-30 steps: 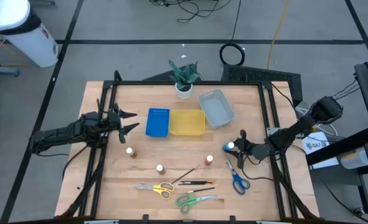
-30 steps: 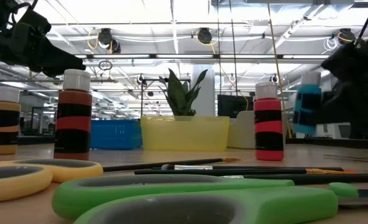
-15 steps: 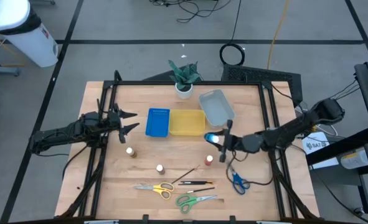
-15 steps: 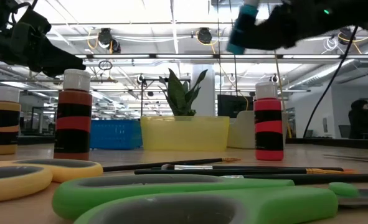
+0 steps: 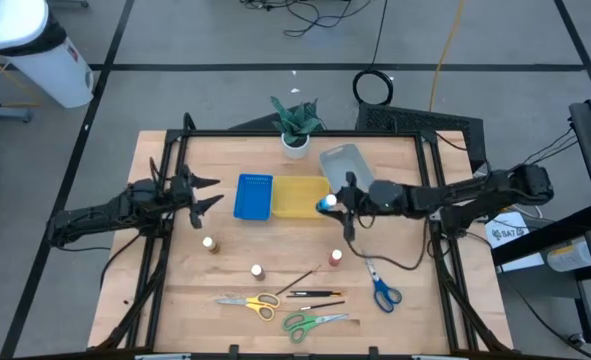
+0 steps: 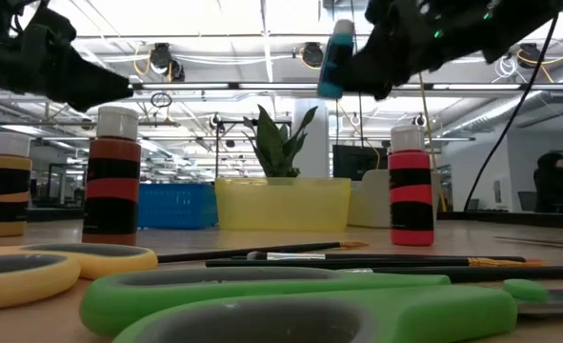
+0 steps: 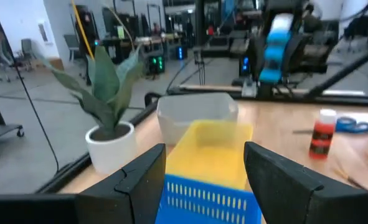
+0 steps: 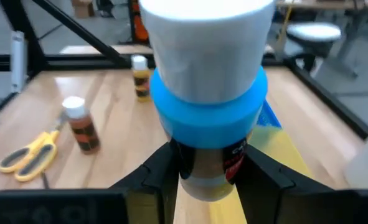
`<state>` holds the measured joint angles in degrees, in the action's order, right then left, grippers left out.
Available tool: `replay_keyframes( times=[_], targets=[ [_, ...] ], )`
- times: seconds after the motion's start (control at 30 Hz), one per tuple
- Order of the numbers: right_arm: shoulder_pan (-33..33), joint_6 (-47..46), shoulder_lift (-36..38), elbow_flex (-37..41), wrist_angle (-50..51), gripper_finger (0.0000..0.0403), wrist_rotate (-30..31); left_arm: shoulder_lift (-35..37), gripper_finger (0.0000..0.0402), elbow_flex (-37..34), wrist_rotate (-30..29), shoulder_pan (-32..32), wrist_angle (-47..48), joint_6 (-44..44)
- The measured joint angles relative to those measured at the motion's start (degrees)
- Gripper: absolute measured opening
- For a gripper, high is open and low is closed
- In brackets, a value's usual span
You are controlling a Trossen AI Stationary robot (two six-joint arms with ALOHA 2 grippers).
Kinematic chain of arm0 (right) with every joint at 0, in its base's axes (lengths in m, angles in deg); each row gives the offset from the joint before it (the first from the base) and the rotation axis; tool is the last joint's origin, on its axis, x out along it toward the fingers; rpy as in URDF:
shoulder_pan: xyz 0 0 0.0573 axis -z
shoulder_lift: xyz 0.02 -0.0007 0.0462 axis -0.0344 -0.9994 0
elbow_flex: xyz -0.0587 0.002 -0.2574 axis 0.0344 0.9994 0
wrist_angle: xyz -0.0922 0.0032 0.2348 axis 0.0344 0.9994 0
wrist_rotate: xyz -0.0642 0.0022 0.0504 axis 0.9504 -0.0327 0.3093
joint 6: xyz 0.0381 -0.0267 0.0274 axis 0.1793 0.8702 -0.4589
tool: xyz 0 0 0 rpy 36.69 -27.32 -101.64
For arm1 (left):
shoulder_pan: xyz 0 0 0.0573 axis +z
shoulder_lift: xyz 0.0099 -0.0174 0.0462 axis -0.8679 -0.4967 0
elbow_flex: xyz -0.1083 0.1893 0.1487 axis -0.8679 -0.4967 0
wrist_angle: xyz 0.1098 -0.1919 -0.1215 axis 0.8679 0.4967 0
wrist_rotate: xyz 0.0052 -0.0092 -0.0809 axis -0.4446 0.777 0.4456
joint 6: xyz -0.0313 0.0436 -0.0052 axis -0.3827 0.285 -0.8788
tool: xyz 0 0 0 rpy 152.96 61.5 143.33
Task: Pick & Place Paint Supplies
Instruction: Put the blue paint bottle into the blue bin
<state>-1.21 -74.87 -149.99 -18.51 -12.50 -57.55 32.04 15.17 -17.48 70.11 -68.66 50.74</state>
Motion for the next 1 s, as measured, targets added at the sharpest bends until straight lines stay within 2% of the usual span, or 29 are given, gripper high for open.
replay_keyframes(
  times=[0.13, 0.23, 0.33, 0.47, 0.53, 0.6, 0.67, 0.77, 0.9, 1.0],
  targets=[
    [3.58, -1.38, -3.63, -0.07, -0.1, 0.0123, -5.85, 0.02, 0.023, 0.02, 0.73, -0.01, -8.2, 0.08],
    [5.51, -1.24, -6.75, -0.04, -2.79, 0.0123, -9.37, -1.01, 0.023, 0.02, 6.17, 0.01, -12.02, -0.78],
    [7.05, -1.26, -8.86, -0.07, -5.34, 0.0123, -11.11, -4.61, 0.023, 0.04, 6.21, -0.02, -18.06, -6.02],
    [7.64, -2.61, -10.95, -0.09, -5.54, 0.0123, -12.81, -15.54, 0.023, 0.02, 5.64, -0.02, -28.42, -10.85],
    [7.62, -2.64, -11.55, -0.09, -5.53, 0.0123, -12.83, -23.4, 0.023, 0.13, 5.85, -0.03, -37.23, -8.85],
    [7.64, -2.66, -11.91, -0.09, -5.65, 0.0123, -12.72, -33.57, 0.023, 3.83, 5.91, -0.07, -39.56, -5.21],
    [7.53, -2.66, -12.24, -0.09, -5.94, 0.0123, -12.37, -43.47, 0.023, 11.27, 6.4, -0.34, -33.71, -5.02],
    [7.29, -2.66, -12.32, -0.1, -6.09, 0.0123, -9.74, -57.13, 0.023, 26.49, 7.01, -0.96, -17.4, -6.43],
    [6.69, -2.6, -12.32, -0.09, -5.94, 0.0123, -9.3, -74.56, 0.023, 46.76, 6.77, -2.08, 2.58, -3.03],
    [6.17, -2.48, -12.32, -0.09, -5.94, 0.0123, -9.41, -84.44, 0.023, 58.5, 6.44, -2.2, 8.26, -0.02]
  ],
)
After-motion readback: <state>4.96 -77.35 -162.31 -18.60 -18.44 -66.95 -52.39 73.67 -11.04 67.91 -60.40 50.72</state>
